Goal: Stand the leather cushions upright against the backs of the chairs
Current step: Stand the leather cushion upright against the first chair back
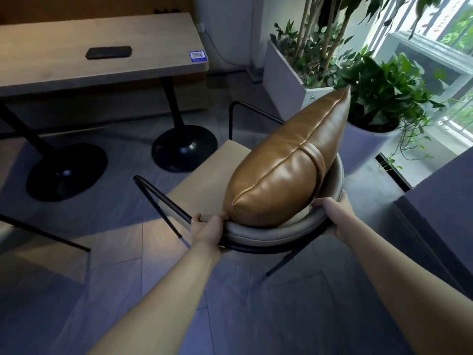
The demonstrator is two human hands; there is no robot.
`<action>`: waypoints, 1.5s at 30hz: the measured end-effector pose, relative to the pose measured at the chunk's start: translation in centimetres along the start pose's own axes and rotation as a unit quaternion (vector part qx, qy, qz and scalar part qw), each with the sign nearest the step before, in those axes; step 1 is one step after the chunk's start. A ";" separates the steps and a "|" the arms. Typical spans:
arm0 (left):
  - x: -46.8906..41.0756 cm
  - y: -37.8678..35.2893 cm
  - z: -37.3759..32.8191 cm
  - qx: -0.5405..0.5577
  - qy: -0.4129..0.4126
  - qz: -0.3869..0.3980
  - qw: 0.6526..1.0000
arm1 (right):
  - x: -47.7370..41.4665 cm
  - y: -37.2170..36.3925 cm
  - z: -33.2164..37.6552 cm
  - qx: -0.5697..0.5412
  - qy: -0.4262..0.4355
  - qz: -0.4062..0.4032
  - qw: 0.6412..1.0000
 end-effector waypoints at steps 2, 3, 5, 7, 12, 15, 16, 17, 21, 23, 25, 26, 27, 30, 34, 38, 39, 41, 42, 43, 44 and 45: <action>-0.1 0.1 -0.1 -0.004 -0.002 0.002 1.000 | 0.2 0.1 0.0 0.006 0.003 0.000 1.000; -0.2 0.3 -0.1 -0.007 -0.004 0.002 1.000 | 0.3 0.1 -0.1 0.011 0.005 -0.001 1.000; -0.5 0.7 -0.3 -0.011 -0.010 -0.002 1.000 | 0.8 -0.2 -0.3 0.012 0.005 0.002 1.000; -0.9 1.5 -0.6 -0.011 -0.018 -0.006 1.000 | 1.4 -0.7 -0.6 0.011 0.008 0.013 1.000; -1.6 4.6 -2.4 -0.022 -0.038 -0.014 0.999 | 3.4 -3.2 -1.6 -0.003 0.006 0.045 0.999; -2.4 6.8 -4.2 -0.040 -0.056 -0.018 0.997 | 4.8 -5.2 -2.0 -0.001 0.001 0.064 0.998; -2.6 7.5 -4.9 -0.043 -0.066 -0.019 0.997 | 5.3 -5.9 -2.2 0.001 -0.005 0.071 0.997; -2.9 8.3 -5.6 -0.045 -0.076 -0.022 0.996 | 5.7 -6.6 -2.3 0.003 -0.012 0.079 0.997; -4.1 11.7 -8.4 -0.046 -0.110 -0.045 0.992 | 7.8 -9.3 -2.7 0.009 -0.019 0.107 0.994; -4.7 13.3 -9.6 -0.039 -0.122 -0.053 0.990 | 8.9 -11.0 -2.9 0.014 -0.014 0.116 0.993; -5.2 14.7 -10.8 -0.029 -0.135 -0.060 0.989 | 10.0 -12.8 -3.2 0.011 -0.013 0.122 0.992; -5.5 15.5 -11.3 -0.022 -0.141 -0.064 0.988 | 10.5 -13.7 -3.3 0.006 -0.013 0.124 0.992; -5.8 16.1 -11.9 -0.016 -0.145 -0.065 0.987 | 11.0 -14.5 -3.3 0.002 -0.015 0.126 0.992; -6.8 18.1 -13.6 0.000 -0.157 -0.070 0.985 | 12.5 -17.1 -3.3 -0.001 -0.018 0.132 0.991; -7.6 20.1 -15.6 0.024 -0.190 -0.064 0.979 | 14.2 -20.2 -2.4 -0.008 -0.011 0.136 0.991; -7.7 20.9 -17.6 0.023 -0.194 -0.042 0.980 | 15.7 -22.8 -1.1 -0.007 0.006 0.152 0.988; -7.7 21.0 -18.0 0.020 -0.193 -0.037 0.980 | 15.8 -23.2 -0.8 -0.002 0.009 0.160 0.987; -7.8 21.2 -18.8 0.001 -0.197 -0.026 0.980 | 16.0 -23.6 -0.7 0.015 0.012 0.185 0.982; -7.8 21.2 -19.1 -0.028 -0.204 -0.014 0.978 | 16.1 -23.5 -0.9 0.023 0.012 0.199 0.980; -7.7 21.0 -19.3 -0.067 -0.207 0.001 0.976 | 16.1 -23.0 -1.1 0.028 0.010 0.205 0.978; -7.6 20.8 -19.1 -0.105 -0.201 0.017 0.974 | 16.0 -22.4 -1.1 0.030 0.009 0.200 0.979; -7.5 20.7 -18.8 -0.134 -0.190 0.035 0.972 | 15.5 -21.6 -1.1 0.029 0.006 0.185 0.982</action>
Point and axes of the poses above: each hand's wrist, its own x-axis away from the middle knuckle, its own y-axis out of the back of the hand, z = x × y, the point moved 8 cm from there along -x, towards the middle knuckle, and after that the axes turned 12 degrees about x, right-handed, at the moved point
